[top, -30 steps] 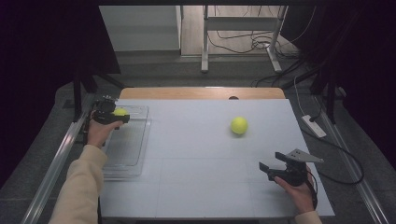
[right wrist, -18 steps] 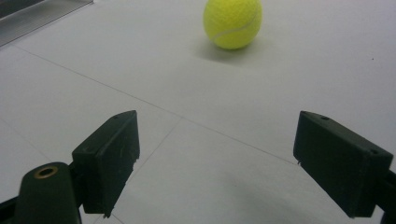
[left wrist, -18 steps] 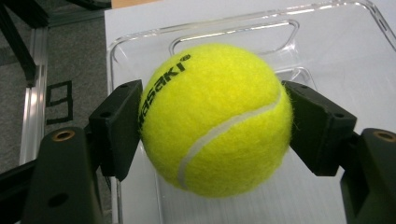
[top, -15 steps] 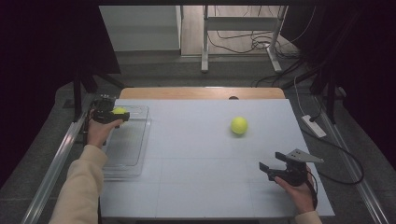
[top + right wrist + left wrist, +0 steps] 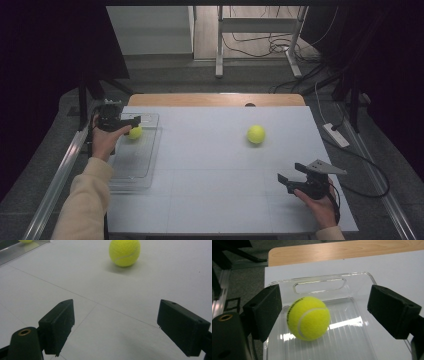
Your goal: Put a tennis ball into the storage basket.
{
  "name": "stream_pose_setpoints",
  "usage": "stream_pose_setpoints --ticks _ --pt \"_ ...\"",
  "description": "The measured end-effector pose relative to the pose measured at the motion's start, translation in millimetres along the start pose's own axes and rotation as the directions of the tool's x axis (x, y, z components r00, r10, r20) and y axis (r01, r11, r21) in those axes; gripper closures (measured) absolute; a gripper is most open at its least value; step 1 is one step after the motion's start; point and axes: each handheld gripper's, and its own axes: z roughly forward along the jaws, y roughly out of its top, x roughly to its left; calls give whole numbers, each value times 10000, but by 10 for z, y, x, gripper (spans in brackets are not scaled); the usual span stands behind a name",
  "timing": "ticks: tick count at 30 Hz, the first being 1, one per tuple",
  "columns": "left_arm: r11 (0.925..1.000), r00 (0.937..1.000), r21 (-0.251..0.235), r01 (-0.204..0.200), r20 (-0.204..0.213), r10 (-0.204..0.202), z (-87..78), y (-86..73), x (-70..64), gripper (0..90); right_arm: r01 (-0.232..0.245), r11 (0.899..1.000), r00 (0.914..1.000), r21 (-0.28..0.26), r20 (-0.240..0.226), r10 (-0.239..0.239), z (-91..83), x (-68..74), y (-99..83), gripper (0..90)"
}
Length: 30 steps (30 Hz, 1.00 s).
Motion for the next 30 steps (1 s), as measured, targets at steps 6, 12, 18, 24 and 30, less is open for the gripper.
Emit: stream_pose_setpoints --ticks 6,12,18,24,30 --pt "9994 9986 -321 93 515 -76 -73 -47 13 141 -20 10000 10000 -9 -13 20 3 2 2 147" --pt "9968 9948 -800 93 1014 -12 -219 -91 -25 144 -25 10000 10000 -35 -26 25 0 2 6 147" --pt "9929 9805 -1179 -177 1922 403 -321 -140 -119 145 -61 10000 10000 -54 -40 60 -2 -3 2 147" --pt "9877 9674 -1524 -358 2428 726 -391 -217 -229 142 -69 10000 10000 -41 -39 69 0 -4 -4 147" --pt "9856 9617 -1557 -654 2537 1039 -423 -289 -313 140 -91 9999 9999 -64 -55 90 -13 8 -9 147"
